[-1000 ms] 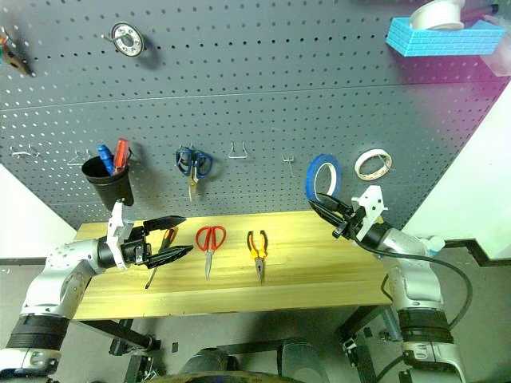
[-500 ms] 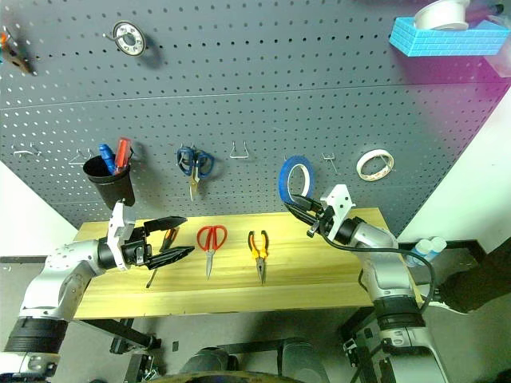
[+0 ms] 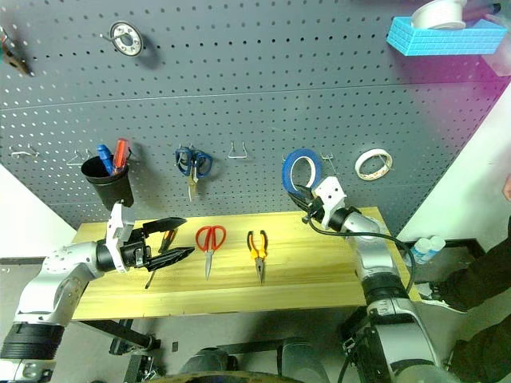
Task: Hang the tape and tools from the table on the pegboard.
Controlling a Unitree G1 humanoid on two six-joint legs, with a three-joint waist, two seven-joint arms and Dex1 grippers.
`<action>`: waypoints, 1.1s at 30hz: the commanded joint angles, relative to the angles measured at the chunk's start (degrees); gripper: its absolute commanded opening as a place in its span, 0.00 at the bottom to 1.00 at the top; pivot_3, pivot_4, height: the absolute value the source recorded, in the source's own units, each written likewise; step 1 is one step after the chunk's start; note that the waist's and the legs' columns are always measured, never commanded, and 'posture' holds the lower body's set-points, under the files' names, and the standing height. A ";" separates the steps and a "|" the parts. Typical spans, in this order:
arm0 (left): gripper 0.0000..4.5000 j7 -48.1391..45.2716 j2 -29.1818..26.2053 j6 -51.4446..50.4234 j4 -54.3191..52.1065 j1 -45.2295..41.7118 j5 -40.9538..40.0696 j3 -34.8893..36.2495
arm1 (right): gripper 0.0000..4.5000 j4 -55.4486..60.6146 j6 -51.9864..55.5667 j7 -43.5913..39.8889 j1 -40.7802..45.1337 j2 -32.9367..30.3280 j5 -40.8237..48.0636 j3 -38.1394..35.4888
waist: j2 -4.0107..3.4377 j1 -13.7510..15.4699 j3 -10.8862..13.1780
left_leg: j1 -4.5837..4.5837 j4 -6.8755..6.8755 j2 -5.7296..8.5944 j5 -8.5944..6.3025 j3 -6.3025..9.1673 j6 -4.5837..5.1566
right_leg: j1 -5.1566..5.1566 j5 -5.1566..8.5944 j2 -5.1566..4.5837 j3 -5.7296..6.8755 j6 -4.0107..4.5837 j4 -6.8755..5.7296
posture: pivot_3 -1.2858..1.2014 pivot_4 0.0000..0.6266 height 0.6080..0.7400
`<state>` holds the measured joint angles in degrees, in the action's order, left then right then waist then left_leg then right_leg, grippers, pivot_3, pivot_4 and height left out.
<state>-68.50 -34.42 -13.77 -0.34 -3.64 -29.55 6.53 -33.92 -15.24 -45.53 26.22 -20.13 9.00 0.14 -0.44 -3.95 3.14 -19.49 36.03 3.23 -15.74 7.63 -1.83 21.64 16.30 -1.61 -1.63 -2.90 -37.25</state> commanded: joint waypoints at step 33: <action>1.00 0.82 -1.71 0.69 -3.60 3.05 -2.74 4.06 | 0.99 -8.51 -4.10 -4.90 0.37 -1.14 0.48 -1.36 | 0.00 -0.04 0.00 | 0.04 0.02 0.01 0.00 0.00 0.00 | -0.03 0.00 0.00 -0.02 0.01 -0.07 | 0.50 0.00 1.00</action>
<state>-67.88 -35.16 -13.36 -2.34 -0.58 -30.83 8.34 -46.29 -20.40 -49.22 26.16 -20.69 7.63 0.09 -0.44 -3.99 3.14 -19.45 36.05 3.23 -15.73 7.63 -1.83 21.62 16.29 -1.60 -1.66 -2.89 -37.32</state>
